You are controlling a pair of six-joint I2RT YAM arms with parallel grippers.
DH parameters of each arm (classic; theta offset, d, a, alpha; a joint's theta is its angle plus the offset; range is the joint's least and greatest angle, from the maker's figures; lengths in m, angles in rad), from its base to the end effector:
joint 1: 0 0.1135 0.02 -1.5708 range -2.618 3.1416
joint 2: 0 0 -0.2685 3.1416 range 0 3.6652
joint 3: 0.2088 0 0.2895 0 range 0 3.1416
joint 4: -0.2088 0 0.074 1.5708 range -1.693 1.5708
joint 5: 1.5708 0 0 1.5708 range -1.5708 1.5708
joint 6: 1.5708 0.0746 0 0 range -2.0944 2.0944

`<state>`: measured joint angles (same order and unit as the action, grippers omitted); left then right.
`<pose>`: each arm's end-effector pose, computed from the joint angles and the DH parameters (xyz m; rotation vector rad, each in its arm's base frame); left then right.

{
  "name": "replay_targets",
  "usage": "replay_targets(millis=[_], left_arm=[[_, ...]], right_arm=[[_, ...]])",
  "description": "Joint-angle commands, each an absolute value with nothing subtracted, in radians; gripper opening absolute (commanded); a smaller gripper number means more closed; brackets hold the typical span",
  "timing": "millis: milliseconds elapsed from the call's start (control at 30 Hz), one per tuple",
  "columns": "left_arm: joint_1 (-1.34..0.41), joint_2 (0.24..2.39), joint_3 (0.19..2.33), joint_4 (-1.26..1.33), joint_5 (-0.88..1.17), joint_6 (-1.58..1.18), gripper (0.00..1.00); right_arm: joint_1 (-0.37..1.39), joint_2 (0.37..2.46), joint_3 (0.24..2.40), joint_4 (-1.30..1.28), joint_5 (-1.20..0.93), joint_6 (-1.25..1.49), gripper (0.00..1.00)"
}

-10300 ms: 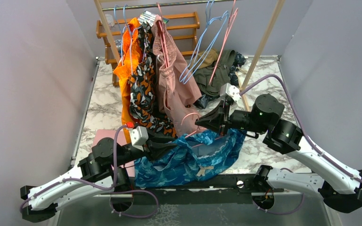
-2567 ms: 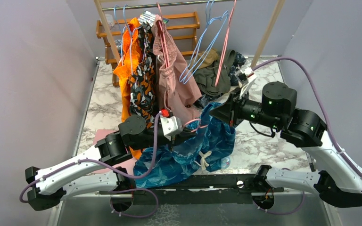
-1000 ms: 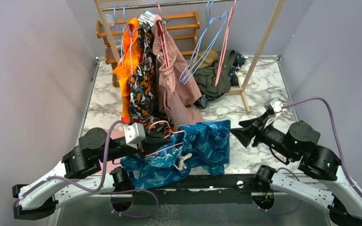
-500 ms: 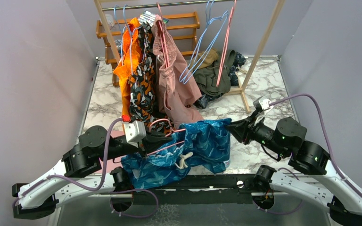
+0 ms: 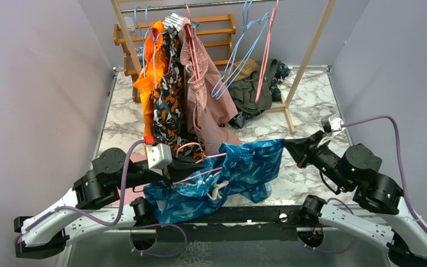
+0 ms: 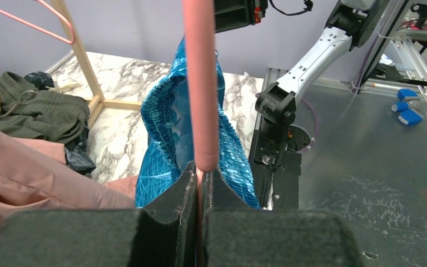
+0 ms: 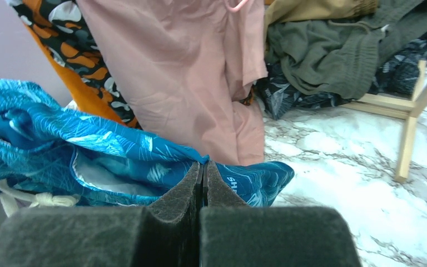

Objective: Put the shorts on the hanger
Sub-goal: Hang the shorts on the hanger.

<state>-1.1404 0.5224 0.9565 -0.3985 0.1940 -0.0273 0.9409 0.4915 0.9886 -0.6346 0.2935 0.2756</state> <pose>0.0562 -0.1570 0.4263 0.9999 1.2962 -1.0626 0.1044 0.1066 0.4081 -0.3547 1.7097 0.6521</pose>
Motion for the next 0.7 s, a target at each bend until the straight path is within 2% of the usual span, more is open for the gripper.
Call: replay_targets(millis=[0,433,533,567,667], left_arm=[[-1.143,0.554,0.997,-0.348,0.273,-0.038,0.0],[-1.141,0.66,1.016,-0.347,0.387,-0.031,0.0],[-1.141,0.665,1.022,-0.346,0.381,-0.021,0.0],[-1.141,0.666,1.025,-0.346,0.38,-0.018,0.0],[-1.143,0.667,1.035,-0.349,0.373,-0.007,0.0]], right_arm=[[0.943,0.47,1.044,-0.7,0.407,0.264,0.01],[0.943,0.54,1.138,-0.785,0.453,0.181,0.02],[0.942,0.557,1.165,-0.826,0.471,0.173,0.27],[0.943,0.564,1.174,-0.838,0.48,0.17,0.39],[0.943,0.576,1.218,-0.862,0.479,0.151,0.54]])
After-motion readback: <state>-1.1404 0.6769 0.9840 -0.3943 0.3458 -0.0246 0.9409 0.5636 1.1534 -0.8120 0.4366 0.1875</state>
